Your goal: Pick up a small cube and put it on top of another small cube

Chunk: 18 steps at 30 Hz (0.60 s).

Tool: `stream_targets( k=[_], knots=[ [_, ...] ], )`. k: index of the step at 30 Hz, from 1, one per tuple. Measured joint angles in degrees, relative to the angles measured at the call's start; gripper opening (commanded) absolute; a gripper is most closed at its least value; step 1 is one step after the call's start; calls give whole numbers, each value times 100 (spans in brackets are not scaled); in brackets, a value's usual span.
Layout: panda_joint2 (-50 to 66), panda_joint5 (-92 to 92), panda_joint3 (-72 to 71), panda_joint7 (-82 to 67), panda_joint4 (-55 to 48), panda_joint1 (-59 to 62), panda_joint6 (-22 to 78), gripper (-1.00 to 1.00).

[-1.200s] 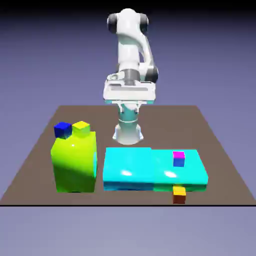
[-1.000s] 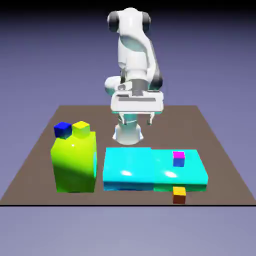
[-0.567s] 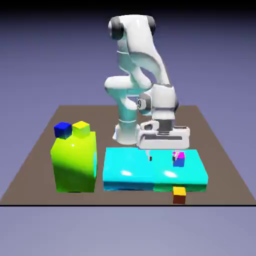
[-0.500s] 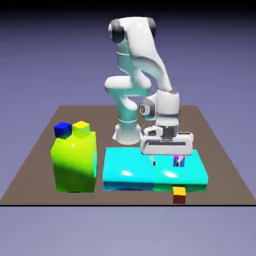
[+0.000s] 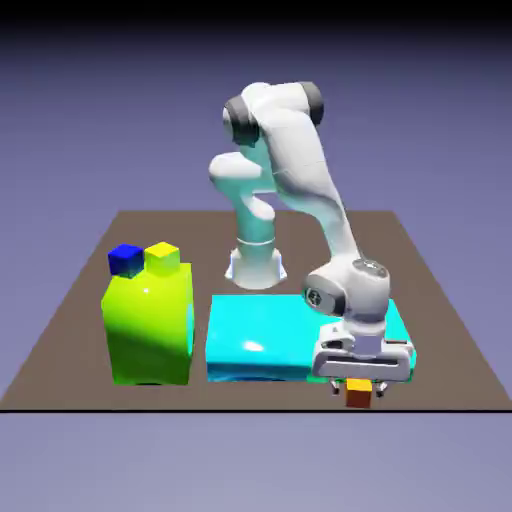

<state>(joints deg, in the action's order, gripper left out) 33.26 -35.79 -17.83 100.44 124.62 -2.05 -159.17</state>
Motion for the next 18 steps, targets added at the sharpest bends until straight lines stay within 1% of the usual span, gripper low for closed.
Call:
stream_targets(
  k=[4, 5, 18],
  knots=[
    [-791, 550, -600, -426, 335, 465, 478, -100],
    [-792, 550, -600, -427, 335, 466, 478, -100],
    [-3490, 3086, -712, -3022, 1910, -306, 1174, -100]
  ],
)
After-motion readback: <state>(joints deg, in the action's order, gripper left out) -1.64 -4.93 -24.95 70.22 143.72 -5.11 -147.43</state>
